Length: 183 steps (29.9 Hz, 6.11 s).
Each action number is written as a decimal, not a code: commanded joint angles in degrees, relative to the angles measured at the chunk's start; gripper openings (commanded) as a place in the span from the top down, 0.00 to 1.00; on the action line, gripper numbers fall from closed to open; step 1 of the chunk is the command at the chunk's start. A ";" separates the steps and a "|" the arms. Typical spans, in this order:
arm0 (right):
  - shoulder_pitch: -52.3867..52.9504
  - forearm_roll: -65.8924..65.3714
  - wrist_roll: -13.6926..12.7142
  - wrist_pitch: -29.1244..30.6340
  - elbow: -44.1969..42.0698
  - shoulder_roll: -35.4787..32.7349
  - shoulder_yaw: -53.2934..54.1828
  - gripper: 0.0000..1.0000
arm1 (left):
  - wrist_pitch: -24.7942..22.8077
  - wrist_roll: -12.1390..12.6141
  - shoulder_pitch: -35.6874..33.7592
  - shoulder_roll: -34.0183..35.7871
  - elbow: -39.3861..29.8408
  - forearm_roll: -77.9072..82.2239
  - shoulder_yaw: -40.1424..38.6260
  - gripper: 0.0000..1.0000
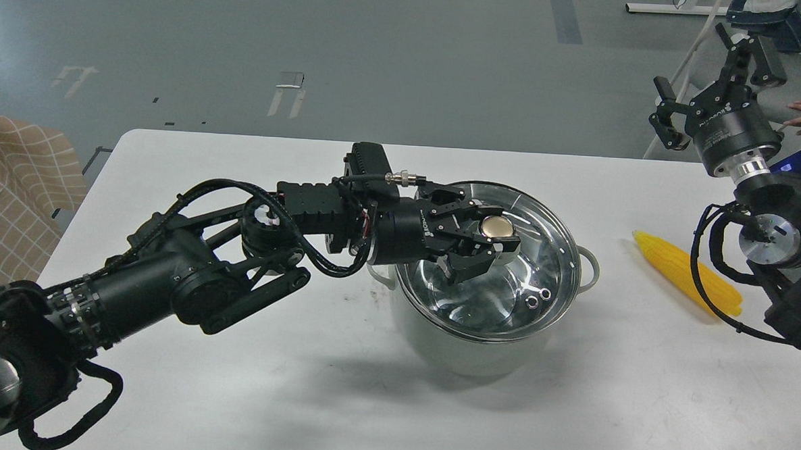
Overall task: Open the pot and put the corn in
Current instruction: 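Lift the glass lid off the pot with the left gripper, then lower the lid onto the table beside the pot and release it, then raise the left gripper away from the lid, then reach the right gripper down to the yellow corn cob and grasp it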
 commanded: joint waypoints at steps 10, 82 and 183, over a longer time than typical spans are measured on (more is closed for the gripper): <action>-0.43 -0.01 0.00 -0.01 0.08 -0.49 -0.04 0.00 | 0.34 0.01 -6.22 24.09 -9.63 0.01 -3.12 0.75; -1.48 -3.08 0.00 -1.86 -0.53 -0.49 -0.13 0.00 | 34.05 0.01 33.24 29.66 15.41 -23.83 -2.60 0.08; 10.92 -89.21 0.00 -20.41 3.87 -10.95 -56.38 0.00 | -4.05 0.01 -7.01 18.68 9.43 -91.77 -4.44 0.03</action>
